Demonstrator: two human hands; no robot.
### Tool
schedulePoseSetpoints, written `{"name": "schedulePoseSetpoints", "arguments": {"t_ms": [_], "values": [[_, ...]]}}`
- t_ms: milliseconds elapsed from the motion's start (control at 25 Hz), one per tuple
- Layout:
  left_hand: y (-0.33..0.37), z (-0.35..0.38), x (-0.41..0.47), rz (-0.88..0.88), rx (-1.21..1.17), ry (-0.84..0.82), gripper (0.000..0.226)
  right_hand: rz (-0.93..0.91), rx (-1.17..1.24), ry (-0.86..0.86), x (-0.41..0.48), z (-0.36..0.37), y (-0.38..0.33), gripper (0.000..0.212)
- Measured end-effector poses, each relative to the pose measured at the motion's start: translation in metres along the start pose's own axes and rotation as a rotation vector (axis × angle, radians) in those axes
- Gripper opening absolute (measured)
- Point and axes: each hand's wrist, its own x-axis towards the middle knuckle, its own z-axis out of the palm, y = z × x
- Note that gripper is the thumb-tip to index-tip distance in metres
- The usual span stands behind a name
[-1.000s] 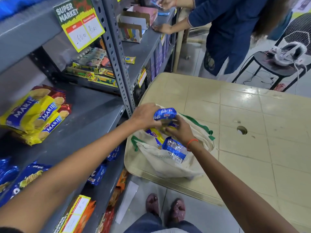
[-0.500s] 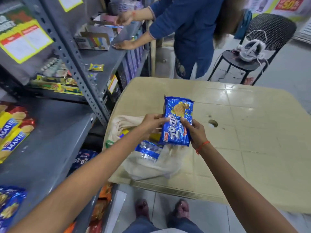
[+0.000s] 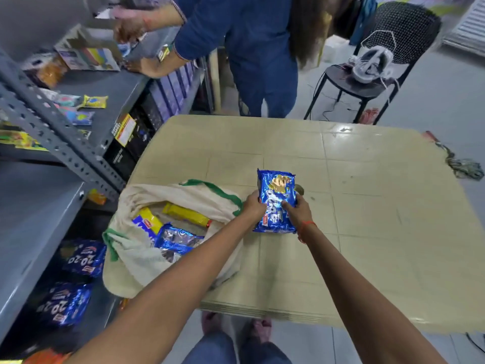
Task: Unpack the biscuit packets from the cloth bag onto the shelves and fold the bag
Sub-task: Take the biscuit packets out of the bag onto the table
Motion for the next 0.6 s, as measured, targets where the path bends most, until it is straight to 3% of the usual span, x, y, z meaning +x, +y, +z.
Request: {"name": "schedulePoseSetpoints", "arguments": {"t_ms": [240, 360, 480, 560, 600], "values": [[-0.016, 0.002, 0.011, -0.033, 0.175, -0.178, 0.044, 0.016, -0.249, -0.098, 0.013, 0.005, 0.020, 0.041], [-0.008, -0.015, -0.004, 0.059, 0.173, -0.209, 0.046, -0.083, -0.341, 0.054, -0.001, 0.017, 0.003, 0.039], [-0.010, -0.065, -0.033, 0.201, 0.171, 0.009, 0.045, -0.245, -0.323, 0.014, -0.029, 0.056, -0.030, 0.043], [-0.023, -0.113, -0.049, 0.263, 0.394, 0.255, 0.041, -0.382, -0.299, -0.123, -0.051, 0.091, -0.047, 0.037], [-0.029, -0.138, -0.054, 0.240, 0.510, 0.303, 0.042, -0.406, -0.285, -0.202, -0.061, 0.107, -0.052, 0.031]]}}
